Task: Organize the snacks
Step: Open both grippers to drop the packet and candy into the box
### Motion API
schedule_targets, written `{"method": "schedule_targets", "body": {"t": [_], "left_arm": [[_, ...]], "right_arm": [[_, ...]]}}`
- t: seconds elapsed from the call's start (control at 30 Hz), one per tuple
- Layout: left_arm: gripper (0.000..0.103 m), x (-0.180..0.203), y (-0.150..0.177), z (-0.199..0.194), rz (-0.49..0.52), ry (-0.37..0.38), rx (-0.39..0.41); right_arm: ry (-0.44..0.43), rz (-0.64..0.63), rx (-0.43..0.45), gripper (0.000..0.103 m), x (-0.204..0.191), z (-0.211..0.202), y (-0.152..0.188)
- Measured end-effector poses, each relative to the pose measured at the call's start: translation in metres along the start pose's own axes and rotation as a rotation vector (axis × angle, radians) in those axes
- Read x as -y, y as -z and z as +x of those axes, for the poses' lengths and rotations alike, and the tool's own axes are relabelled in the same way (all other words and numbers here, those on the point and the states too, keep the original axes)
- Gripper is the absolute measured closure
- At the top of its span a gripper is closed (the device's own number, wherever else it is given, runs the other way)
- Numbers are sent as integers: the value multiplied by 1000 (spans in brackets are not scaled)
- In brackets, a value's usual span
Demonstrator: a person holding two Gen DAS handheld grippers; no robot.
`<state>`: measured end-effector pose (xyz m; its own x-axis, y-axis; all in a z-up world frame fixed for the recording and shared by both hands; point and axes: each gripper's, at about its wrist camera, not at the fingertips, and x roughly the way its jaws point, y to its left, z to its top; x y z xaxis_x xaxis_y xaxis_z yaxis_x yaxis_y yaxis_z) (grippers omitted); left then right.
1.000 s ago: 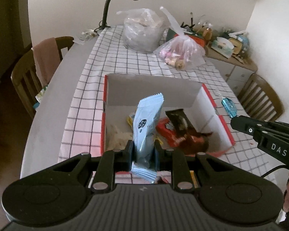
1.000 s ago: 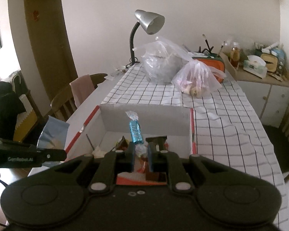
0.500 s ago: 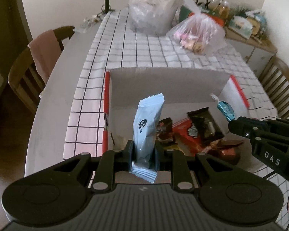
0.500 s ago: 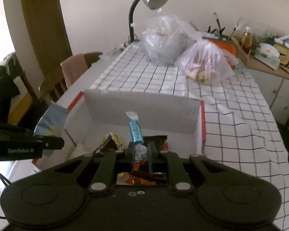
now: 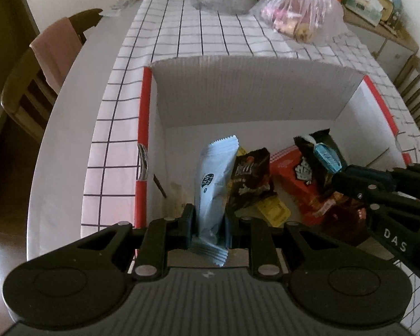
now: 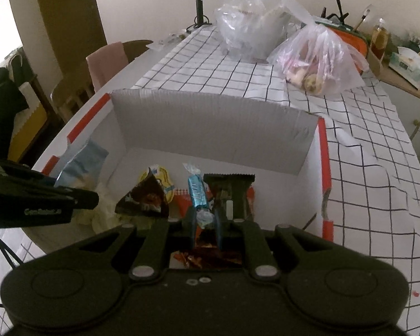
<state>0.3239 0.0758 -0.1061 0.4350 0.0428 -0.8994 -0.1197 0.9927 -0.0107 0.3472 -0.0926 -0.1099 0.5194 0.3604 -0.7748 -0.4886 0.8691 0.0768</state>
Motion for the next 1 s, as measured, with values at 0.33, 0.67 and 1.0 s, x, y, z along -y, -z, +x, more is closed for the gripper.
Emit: {"method": "schedule_targets", "body": {"t": [0.33, 0.67, 1.0], "left_arm": [[82, 2, -1, -2, 17, 13, 0], [75, -4, 10, -25, 2, 52, 47], [74, -4, 29, -66, 11, 84, 146]], "right_arm": [[-11, 24, -2, 80, 4, -2, -2], [-46, 38, 52, 61, -1, -30, 0], [-63, 40, 114, 41, -12, -68, 9]]}}
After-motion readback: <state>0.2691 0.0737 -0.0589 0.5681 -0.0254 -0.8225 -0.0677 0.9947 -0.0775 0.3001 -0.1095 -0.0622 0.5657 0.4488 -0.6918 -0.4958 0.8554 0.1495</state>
